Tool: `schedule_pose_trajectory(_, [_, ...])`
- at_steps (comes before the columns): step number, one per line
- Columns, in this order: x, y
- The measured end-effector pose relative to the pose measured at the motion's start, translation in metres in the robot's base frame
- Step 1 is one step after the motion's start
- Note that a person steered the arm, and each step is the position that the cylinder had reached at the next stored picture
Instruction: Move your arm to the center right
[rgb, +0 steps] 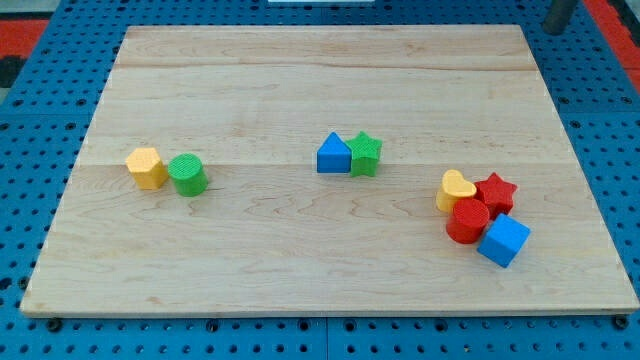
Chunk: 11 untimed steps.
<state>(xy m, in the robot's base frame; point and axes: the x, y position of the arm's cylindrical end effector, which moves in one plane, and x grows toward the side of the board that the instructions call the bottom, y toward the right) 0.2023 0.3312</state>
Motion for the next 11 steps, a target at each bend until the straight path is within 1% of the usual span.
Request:
schedule_pose_trajectory(2, [0.0, -0.005])
schedule_pose_trajectory(4, [0.002, -0.03])
schedule_pose_trajectory(6, [0.003, -0.03])
schedule_pose_trajectory(7, [0.057, -0.005])
schedule_pose_trajectory(8, [0.131, -0.005])
schedule_pose_trajectory(9, [0.185, -0.016])
schedule_pose_trajectory(10, [0.188, -0.02])
schedule_pose_trajectory(11, [0.219, -0.011])
